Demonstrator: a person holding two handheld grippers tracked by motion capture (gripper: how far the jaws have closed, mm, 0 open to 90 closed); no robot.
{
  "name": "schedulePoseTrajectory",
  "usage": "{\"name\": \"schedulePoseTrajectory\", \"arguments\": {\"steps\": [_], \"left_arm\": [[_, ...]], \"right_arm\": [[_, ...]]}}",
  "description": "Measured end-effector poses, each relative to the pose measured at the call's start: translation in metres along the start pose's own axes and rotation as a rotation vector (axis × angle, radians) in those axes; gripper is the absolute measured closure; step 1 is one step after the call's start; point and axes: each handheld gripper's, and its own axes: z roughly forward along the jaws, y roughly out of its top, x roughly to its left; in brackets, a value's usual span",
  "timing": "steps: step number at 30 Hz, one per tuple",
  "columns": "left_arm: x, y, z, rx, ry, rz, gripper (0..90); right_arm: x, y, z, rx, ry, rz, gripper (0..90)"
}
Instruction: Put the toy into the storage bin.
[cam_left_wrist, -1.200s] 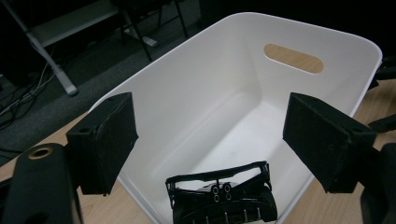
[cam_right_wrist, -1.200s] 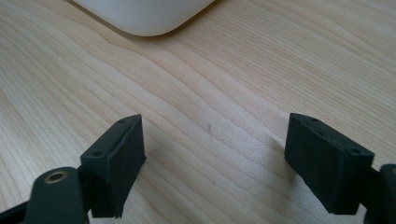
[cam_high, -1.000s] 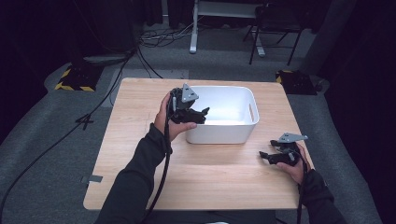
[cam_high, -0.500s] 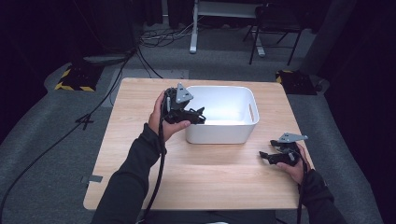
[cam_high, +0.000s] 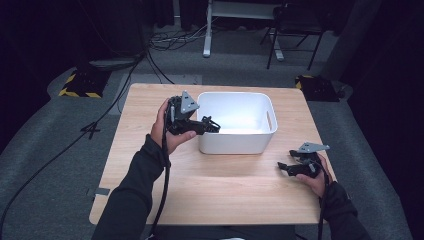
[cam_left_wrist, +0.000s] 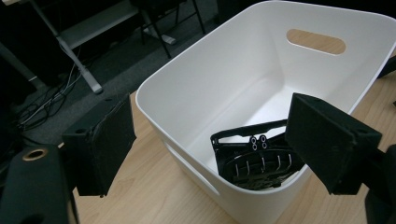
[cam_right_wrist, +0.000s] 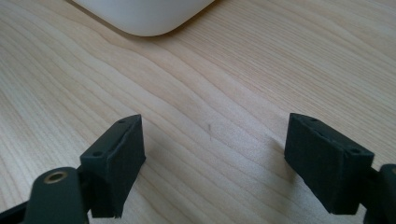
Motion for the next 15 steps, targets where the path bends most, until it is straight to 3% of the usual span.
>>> {"name": "schedulePoseTrajectory", "arguments": {"steps": [10, 15], "left_arm": [[0.001, -0.010, -0.007, 0.015, 0.012, 0.001, 16.1], [0.001, -0.018, -0.009, 0.045, 0.011, 0.016, 16.1]], "right_arm": [[0.000, 0.000, 0.000, 0.000, 0.000, 0.000, 20.2], [0.000, 0.000, 0.000, 0.000, 0.000, 0.001, 20.2]]}}
